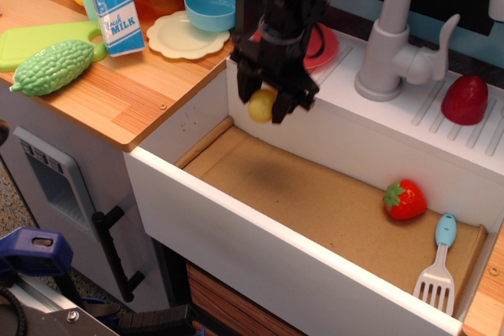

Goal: Put potato on plate

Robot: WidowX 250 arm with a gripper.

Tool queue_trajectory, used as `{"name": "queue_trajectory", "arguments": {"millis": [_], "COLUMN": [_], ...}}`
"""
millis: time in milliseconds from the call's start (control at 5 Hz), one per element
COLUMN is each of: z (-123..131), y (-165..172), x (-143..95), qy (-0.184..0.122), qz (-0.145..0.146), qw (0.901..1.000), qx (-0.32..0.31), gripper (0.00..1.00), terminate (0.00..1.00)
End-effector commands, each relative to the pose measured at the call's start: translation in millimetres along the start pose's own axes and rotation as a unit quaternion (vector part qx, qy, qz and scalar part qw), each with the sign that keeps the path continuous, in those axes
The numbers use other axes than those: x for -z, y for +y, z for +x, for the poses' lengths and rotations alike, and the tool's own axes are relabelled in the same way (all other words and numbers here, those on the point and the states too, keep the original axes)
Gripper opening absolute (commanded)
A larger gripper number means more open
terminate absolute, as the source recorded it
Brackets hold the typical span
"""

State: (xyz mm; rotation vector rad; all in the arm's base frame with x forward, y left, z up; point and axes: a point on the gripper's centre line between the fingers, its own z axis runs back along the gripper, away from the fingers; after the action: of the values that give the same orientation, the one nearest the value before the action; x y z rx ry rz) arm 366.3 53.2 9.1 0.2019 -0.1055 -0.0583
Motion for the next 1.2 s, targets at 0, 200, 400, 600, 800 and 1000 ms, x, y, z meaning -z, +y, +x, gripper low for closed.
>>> {"name": "queue_trajectory", "arguments": {"millis": [0,200,400,600,800,1000], "z": [64,88,100,100,100,100], "y": [11,18,26,26,26,26], "x": [-70,-76,-69,-56,-56,-56], "qy": [-0.063,-0.082,-0.115,-0.145,-0.145,-0.145], "qz": [0.032,0.037,0.018,0.025,0.025,0.025], "qw": [0.9971,0.9941,0.9880,0.9821,0.9821,0.9821], "qx": [0.027,0.060,0.102,0.118,0.118,0.118], "gripper": [0.00,0.00,0.00,1.00,1.00,1.00], "terminate": [0.00,0.00,0.00,0.00,0.00,0.00]}}
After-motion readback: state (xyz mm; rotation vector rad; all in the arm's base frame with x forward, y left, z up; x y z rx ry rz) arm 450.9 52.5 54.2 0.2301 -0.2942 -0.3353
